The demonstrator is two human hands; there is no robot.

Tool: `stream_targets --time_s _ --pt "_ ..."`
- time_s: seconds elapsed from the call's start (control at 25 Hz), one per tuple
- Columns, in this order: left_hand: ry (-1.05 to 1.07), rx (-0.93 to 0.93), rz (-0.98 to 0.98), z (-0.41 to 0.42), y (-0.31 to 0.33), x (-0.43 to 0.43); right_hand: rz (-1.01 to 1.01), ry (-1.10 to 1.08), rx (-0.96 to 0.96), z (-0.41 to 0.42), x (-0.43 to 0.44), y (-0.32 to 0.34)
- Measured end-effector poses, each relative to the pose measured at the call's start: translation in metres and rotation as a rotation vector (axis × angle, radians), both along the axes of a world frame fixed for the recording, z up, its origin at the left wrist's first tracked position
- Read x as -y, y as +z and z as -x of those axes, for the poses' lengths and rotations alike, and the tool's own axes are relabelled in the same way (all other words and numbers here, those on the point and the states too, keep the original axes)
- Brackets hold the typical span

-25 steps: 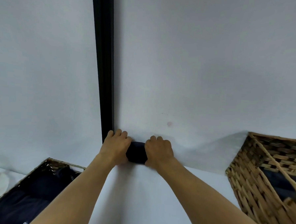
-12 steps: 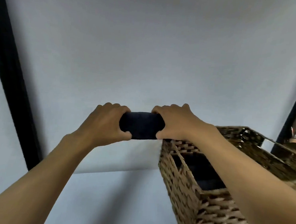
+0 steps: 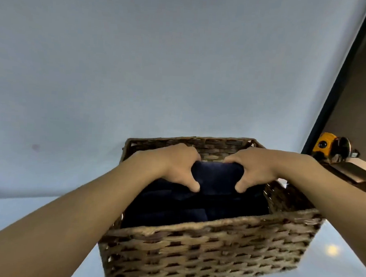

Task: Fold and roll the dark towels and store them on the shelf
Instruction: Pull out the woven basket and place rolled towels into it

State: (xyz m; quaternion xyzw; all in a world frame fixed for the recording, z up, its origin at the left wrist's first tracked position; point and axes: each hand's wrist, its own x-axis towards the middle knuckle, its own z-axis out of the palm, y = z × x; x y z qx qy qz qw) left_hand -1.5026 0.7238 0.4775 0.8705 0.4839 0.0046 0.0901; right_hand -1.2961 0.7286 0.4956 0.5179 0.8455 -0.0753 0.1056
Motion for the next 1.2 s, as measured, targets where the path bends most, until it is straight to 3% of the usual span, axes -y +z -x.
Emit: stream_targets --time_s 0.24,0.4,0.52,0.76,1.0,1.08,1.2 --pt "-0.049 -0.130 0.238 -0.091 -0.043 -0.028 0.050 -0.043 0.398 -0.027 -0.027 0.000" --pt "-0.042 -0.173 0.396 -0.094 -0.077 -0.031 0.170 0.068 0.662 -0.013 -0.044 -0.045" --pt "-0.083 -0.250 0.394 -0.091 -0.086 -0.029 0.312 0.107 0.627 -0.014 -0.048 -0.067" --pt "-0.148 -0.416 0.310 -0.090 -0.082 -0.022 0.504 0.059 0.308 -0.035 -0.049 -0.075" --pt "-0.187 -0.562 0.128 -0.093 -0.087 -0.016 0.278 0.258 0.600 -0.016 -0.040 -0.084" --pt "-0.168 -0.486 0.164 -0.087 -0.080 -0.016 0.285 0.223 0.590 -0.015 -0.039 -0.087" --pt "-0.022 -0.177 0.284 -0.055 -0.060 -0.023 0.331 0.203 0.596 -0.018 -0.039 -0.085"
